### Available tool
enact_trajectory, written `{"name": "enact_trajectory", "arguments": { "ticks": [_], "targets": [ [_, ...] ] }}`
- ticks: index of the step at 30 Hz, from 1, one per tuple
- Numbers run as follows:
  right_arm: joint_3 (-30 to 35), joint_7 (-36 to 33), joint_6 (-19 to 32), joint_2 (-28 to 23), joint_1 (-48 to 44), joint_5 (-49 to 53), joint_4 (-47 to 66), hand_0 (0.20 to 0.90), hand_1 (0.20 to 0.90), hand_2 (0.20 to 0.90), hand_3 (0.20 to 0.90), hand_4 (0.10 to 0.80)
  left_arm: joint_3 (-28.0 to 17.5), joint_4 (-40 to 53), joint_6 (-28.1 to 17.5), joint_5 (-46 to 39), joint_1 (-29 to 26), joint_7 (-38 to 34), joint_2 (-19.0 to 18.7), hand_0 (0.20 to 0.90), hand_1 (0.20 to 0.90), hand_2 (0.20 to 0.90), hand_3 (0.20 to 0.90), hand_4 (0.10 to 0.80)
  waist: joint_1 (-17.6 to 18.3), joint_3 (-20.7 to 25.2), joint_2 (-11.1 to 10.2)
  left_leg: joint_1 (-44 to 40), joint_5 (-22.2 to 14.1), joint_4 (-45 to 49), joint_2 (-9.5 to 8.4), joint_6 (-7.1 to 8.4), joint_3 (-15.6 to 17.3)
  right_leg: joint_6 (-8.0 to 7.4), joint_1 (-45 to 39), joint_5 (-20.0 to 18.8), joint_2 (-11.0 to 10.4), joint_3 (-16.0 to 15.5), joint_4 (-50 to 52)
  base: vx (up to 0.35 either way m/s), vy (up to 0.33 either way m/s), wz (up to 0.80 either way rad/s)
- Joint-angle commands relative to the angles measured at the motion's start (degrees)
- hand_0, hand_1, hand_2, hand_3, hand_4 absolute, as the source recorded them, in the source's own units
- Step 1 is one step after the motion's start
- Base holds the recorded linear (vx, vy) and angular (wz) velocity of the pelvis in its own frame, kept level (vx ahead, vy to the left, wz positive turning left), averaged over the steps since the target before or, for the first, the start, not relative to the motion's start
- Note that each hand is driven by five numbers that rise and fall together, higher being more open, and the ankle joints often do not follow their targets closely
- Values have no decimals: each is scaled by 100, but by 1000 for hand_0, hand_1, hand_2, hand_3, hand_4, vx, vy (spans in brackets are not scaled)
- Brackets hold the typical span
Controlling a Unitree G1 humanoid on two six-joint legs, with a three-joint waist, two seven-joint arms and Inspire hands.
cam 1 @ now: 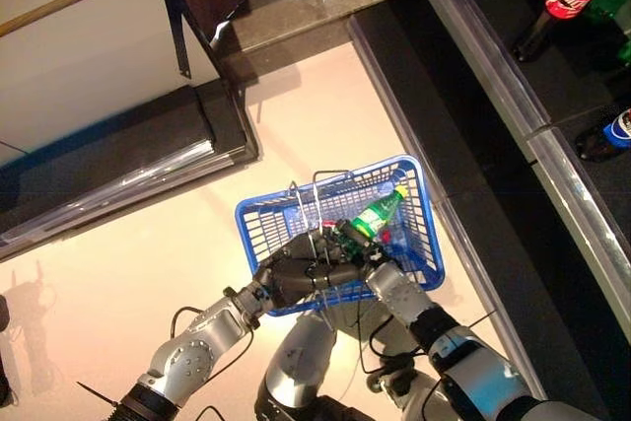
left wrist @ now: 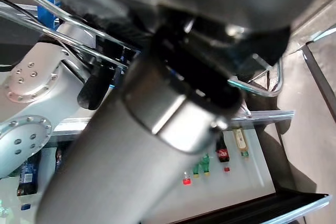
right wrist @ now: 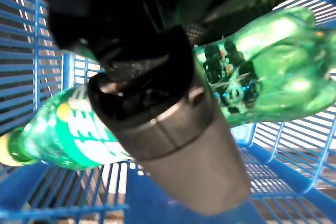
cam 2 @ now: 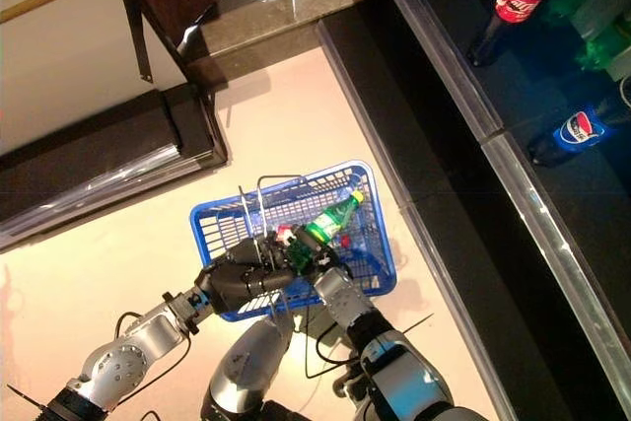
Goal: Pick up the drink and place into the basket.
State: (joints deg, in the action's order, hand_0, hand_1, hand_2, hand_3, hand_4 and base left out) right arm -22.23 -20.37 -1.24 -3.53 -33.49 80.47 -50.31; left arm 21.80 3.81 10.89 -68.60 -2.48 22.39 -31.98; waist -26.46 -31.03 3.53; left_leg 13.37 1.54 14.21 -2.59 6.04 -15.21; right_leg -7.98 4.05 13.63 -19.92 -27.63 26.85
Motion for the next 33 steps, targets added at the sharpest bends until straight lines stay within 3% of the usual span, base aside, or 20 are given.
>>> {"name": "enact_trajectory", "arguments": {
  "ticks": [1, 10, 21, 27, 33],
  "targets": [
    [142, 269, 190, 165, -796, 26, 387, 900, 900, 900, 900, 800, -260, 2724, -647, -858, -912, 1669, 658, 300, 300, 300, 200, 100, 87, 126, 359, 101, -15, 118, -250, -566, 287, 298, 154, -574, 171, -152, 270, 0, 0, 0],
    [99, 387, 455, 49, -643, -222, 719, 900, 900, 900, 900, 800, -303, 2807, -655, -822, -846, 1599, 621, 300, 300, 300, 200, 100, 115, 124, 231, 124, -5, 48, -192, -571, 311, 276, 241, -605, 232, -133, 248, -3, -7, 1],
    [-137, 318, 717, -227, 282, -974, 2947, 900, 900, 900, 900, 800, -597, 2908, -698, -595, -389, 1706, 644, 300, 300, 300, 200, 100, 341, 123, 39, 148, 9, -19, -72, -594, 407, 269, 348, -637, 342, -21, 201, -6, -2, 0],
    [-453, 699, 424, -510, 1342, -1605, 4594, 900, 900, 900, 900, 800, -657, 2748, -1031, -40, 2, 1505, 769, 300, 300, 300, 200, 100, 601, 123, -103, 80, 35, -98, 31, -601, 557, 247, 386, -632, 470, 130, 139, -36, -5, -7],
    [-696, 1306, 186, -1053, 2071, -1808, 5774, 900, 900, 900, 900, 800, -808, 2400, -1806, 355, 182, 935, 765, 300, 300, 300, 200, 100, 812, 136, -162, -19, 200, -205, 155, -581, 720, 293, 305, -756, 611, 186, -70, -55, 10, -14]
  ]
}}
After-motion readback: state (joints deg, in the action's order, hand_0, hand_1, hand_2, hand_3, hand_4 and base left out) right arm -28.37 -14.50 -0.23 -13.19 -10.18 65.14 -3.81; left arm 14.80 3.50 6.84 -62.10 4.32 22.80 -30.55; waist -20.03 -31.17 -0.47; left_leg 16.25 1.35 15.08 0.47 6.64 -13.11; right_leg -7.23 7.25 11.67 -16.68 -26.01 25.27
